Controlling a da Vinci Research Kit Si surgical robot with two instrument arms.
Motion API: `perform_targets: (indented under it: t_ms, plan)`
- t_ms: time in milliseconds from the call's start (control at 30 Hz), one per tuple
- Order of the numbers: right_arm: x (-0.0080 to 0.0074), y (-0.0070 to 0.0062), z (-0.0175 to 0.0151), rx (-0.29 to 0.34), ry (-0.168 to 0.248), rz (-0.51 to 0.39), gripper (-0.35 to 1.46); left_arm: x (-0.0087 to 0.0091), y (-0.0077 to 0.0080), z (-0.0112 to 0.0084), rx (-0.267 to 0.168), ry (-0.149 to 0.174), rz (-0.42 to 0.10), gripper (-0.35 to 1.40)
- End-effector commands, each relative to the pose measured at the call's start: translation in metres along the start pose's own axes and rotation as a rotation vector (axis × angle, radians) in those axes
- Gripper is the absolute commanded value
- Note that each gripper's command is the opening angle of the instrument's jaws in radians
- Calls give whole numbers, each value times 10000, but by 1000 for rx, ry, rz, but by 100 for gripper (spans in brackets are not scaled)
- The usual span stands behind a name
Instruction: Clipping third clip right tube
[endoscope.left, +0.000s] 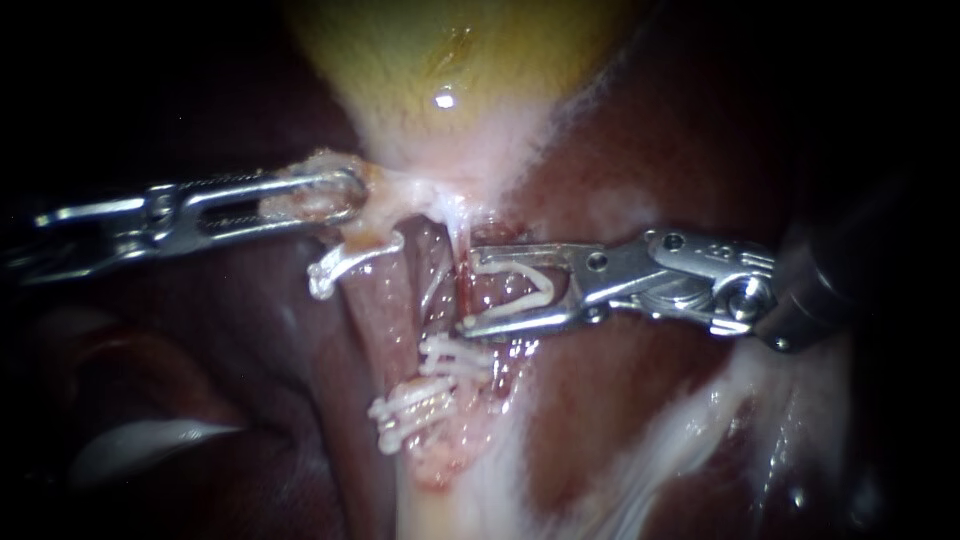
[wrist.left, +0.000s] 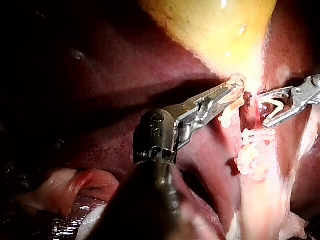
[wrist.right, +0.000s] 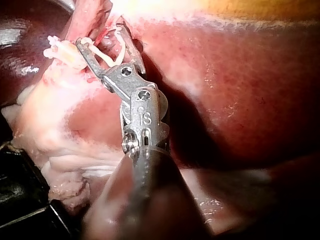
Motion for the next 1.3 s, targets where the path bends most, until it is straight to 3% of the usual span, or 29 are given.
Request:
perform_targets:
  t_ms: [33,233,600,800,1000,1300]
  plan:
    - [-1,0,2,-1,3,-1,50,0,0,0,0,0,0,-35]
    - [2,1,12,21,46,20,50,0,-1,1,0,-3,0,-35]
    - [9,-2,24,113,186,112,50,0,0,1,0,-3,0,-35]
    - [19,-4,22,134,248,156,50,0,0,1,0,-3,0,-35]
    - [29,-9,20,151,274,177,50,0,0,1,0,-3,0,-35]
    - [39,-26,20,202,268,203,46,0,1,0,2,-3,0,-35]
